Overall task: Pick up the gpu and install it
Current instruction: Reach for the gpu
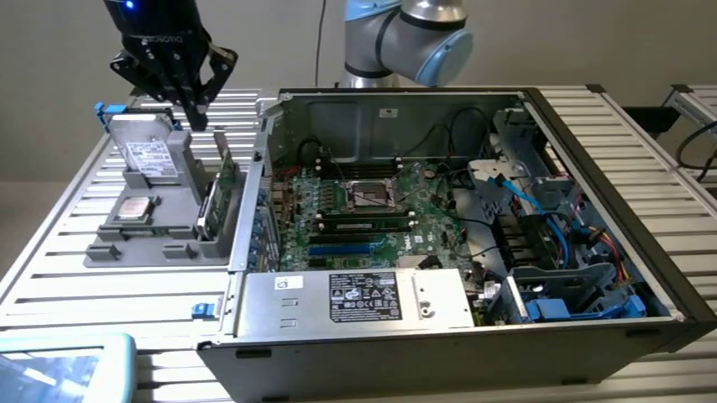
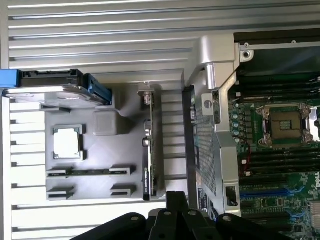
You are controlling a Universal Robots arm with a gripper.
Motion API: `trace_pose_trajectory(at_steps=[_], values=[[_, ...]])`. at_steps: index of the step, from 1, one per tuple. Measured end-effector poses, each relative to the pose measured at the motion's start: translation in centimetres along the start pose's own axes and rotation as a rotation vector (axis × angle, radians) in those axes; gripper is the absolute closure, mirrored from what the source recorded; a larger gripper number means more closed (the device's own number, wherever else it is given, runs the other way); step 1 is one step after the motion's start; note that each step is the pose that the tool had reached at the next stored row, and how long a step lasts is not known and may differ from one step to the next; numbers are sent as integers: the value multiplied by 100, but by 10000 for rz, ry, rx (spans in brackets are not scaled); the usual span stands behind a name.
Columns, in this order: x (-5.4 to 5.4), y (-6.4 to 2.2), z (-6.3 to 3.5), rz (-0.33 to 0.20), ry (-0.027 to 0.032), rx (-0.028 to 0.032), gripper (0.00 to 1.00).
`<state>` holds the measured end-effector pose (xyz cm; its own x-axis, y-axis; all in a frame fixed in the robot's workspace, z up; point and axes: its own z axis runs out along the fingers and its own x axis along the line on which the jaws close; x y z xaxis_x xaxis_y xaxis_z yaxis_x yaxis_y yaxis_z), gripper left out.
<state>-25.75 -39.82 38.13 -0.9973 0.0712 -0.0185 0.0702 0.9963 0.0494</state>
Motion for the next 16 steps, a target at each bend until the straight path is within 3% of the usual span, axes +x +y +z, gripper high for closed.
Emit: trace_pose_trajectory(at_steps=[7, 16], values=[[134, -4, 16, 0, -2, -16, 89], [224, 73, 42, 0, -1, -16, 89]])
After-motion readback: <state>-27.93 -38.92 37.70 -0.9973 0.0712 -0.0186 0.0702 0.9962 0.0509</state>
